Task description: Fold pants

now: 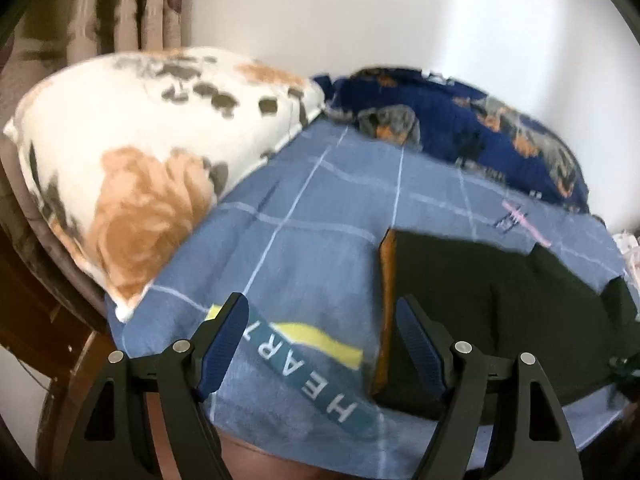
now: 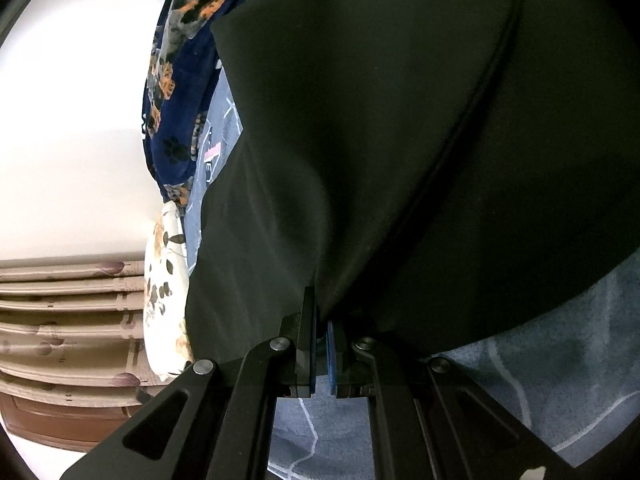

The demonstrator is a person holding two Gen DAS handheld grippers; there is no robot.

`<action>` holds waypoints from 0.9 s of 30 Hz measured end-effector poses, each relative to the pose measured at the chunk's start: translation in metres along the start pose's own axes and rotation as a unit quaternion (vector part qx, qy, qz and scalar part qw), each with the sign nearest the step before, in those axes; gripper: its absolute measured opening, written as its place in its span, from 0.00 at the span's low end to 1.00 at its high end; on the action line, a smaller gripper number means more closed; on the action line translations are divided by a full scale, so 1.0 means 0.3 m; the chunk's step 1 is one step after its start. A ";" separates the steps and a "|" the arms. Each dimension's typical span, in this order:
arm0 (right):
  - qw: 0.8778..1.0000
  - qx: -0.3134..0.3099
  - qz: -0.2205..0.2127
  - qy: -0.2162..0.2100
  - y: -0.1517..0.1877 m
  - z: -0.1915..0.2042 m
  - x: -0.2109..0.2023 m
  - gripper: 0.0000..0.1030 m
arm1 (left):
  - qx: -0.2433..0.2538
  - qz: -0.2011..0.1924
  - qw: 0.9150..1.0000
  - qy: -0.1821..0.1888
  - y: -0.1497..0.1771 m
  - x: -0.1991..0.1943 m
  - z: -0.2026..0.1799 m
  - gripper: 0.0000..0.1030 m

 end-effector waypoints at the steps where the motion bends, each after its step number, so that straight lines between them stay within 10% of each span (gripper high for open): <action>1: 1.000 0.001 0.000 0.000 0.000 0.003 -0.002 0.05 | 0.004 -0.002 1.000 0.008 -0.010 -0.006 -0.029 0.74; 10: 0.999 -0.030 -0.038 0.004 -0.006 0.049 -0.069 0.06 | 0.009 0.084 0.990 0.113 0.054 0.182 -0.357 0.74; 20: 0.998 0.015 -0.014 -0.064 -0.038 -0.010 -0.064 0.10 | 0.059 0.119 0.987 0.094 0.202 0.289 -0.454 0.74; 27: 0.982 0.111 -0.092 -0.125 -0.277 -0.173 -0.214 0.32 | 0.067 0.120 0.987 0.087 0.201 0.302 -0.447 0.75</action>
Point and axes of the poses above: each gripper's, at about its wrist camera, not at the fingertips, and x roughly the way its jaws point, z to its left, y to its underside, the point moved 6 cm from there along x, roughly the way its jaws point, and after that the axes turned 13 degrees about y, right-handed, at the moved point
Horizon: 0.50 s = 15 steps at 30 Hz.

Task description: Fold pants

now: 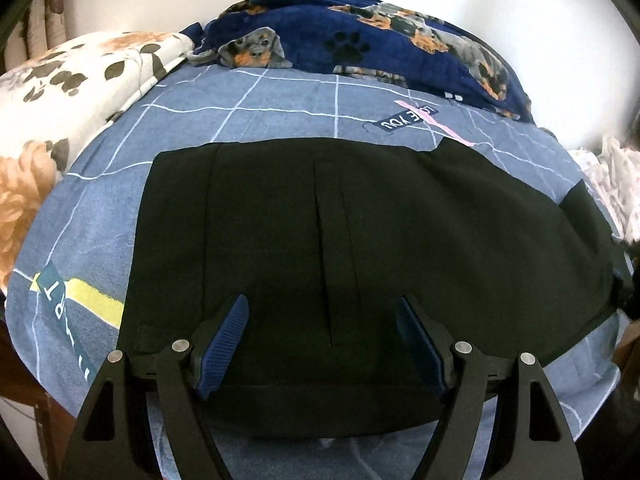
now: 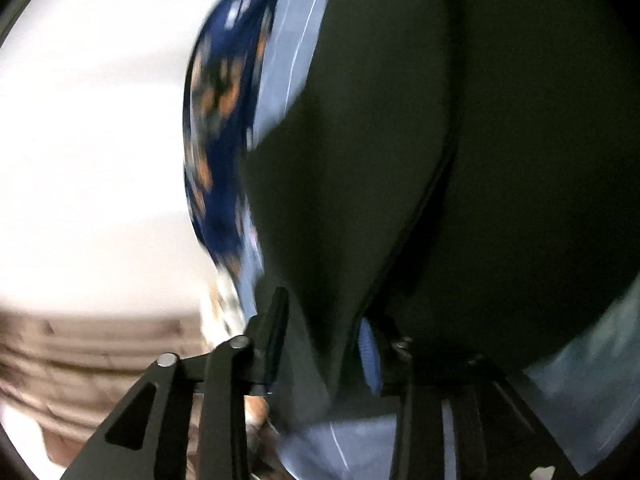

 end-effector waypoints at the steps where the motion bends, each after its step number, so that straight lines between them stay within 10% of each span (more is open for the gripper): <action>1: 1.000 0.006 -0.014 -0.003 -0.071 -0.013 -0.023 0.33 | 0.001 0.000 1.000 0.000 0.000 0.001 0.000 0.75; 11: 0.992 0.033 -0.119 -0.008 -0.570 -0.052 -0.156 0.30 | 0.012 0.001 1.000 -0.017 0.005 0.012 -0.011 0.76; 13: 0.992 0.010 -0.125 0.031 -0.617 -0.041 -0.157 0.08 | 0.016 0.002 1.000 -0.022 0.006 0.014 -0.014 0.77; 15: 0.989 -0.004 -0.136 0.057 -0.630 -0.034 -0.175 0.05 | 0.019 0.004 1.000 -0.024 0.006 0.017 -0.016 0.77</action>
Point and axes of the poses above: each gripper's, at about its wrist camera, not at the fingertips, and x roughly the way its jaws point, z to its left, y to its underside, the point moved 6 cm from there along x, roughly the way its jaws point, and after that the axes turned 13 degrees about y, right-handed, at the moved point
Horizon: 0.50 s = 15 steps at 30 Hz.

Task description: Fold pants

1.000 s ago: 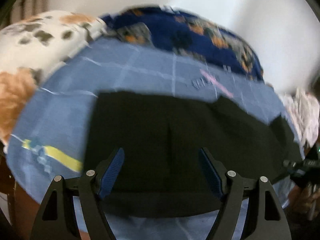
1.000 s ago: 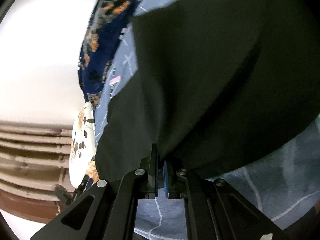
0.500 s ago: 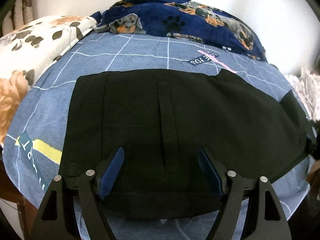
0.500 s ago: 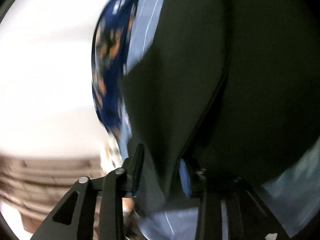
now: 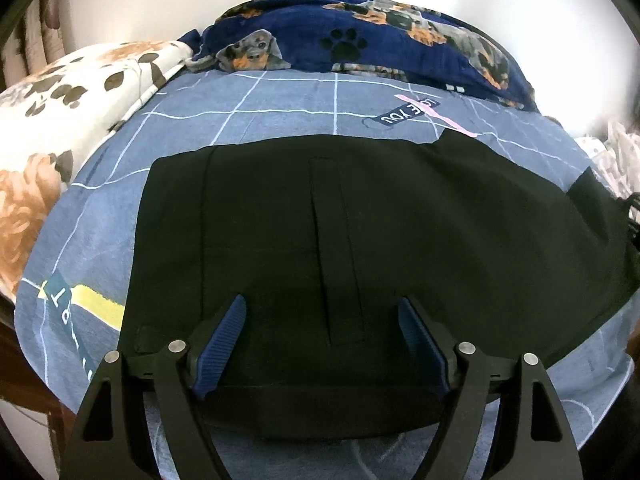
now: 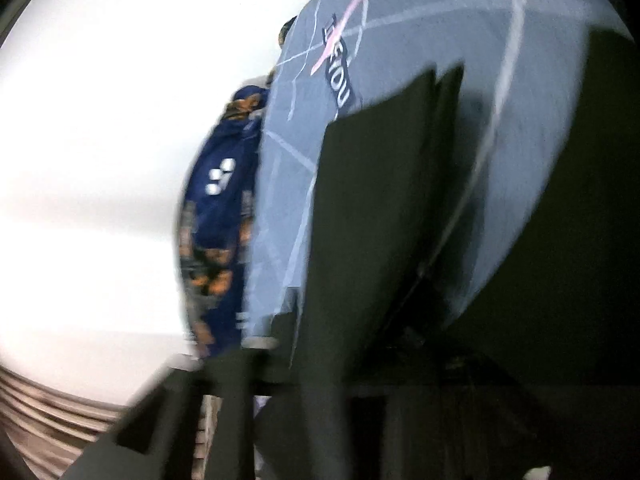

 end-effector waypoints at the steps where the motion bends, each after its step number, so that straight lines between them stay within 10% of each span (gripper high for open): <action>1: 1.000 -0.008 -0.008 0.003 -0.007 0.005 -0.023 0.04 | 0.000 0.000 1.000 0.001 0.000 0.000 0.000 0.77; 15: 0.999 0.013 -0.033 0.029 0.086 -0.345 -0.329 0.04 | 0.002 0.000 1.000 0.002 0.001 0.002 -0.009 0.80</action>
Point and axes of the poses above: each gripper's, at about its wrist camera, not at the fingertips, and x roughly the way its jaws point, z to its left, y to its underside, the point moved 6 cm from there along x, roughly the way its jaws point, and after that the axes turned 13 degrees about y, right-handed, at the moved point
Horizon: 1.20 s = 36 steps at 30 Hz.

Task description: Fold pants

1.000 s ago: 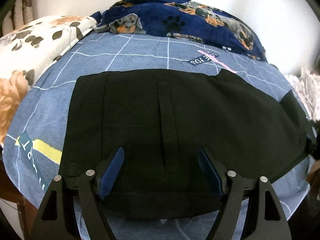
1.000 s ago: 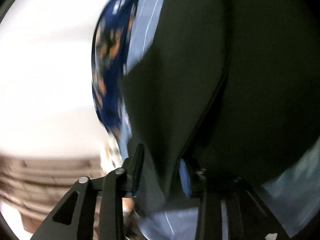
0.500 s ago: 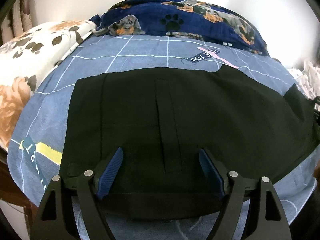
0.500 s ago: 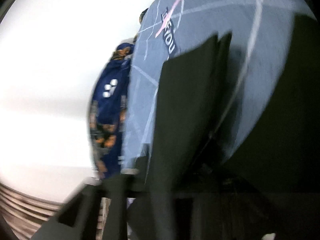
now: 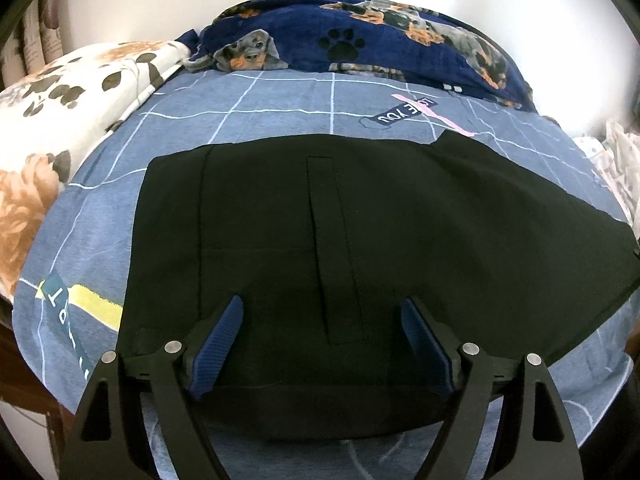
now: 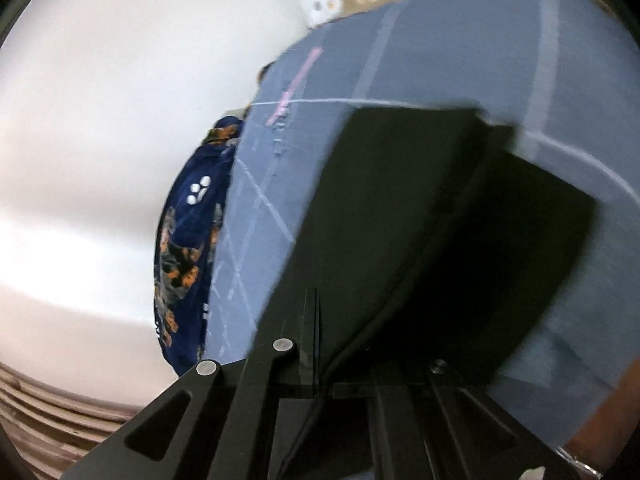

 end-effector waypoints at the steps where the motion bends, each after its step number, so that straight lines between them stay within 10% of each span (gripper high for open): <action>1: 1.000 0.014 0.002 -0.011 0.005 -0.027 -0.004 0.02 | 0.001 0.000 1.000 0.000 0.000 0.000 0.000 0.80; 13: 0.991 0.112 -0.007 -0.072 -0.039 -0.169 -0.088 0.08 | 0.000 -0.001 1.000 0.001 0.000 -0.001 0.000 0.81; 30: 0.994 0.093 0.004 -0.065 -0.045 -0.202 -0.122 0.03 | 0.000 -0.001 1.000 -0.001 0.000 0.001 -0.004 0.82; 36: 0.983 0.144 -0.054 -0.100 -0.110 -0.278 -0.242 0.25 | 0.000 -0.001 1.000 -0.001 0.000 0.003 -0.005 0.84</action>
Point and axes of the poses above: each gripper's, at about its wrist camera, not at the fingertips, and x roughly the way its jaws point, z to its left, y to its underside, the point moved 6 cm from there along x, roughly the way its jaws point, and after that the axes turned 13 degrees about y, right-handed, at the moved point
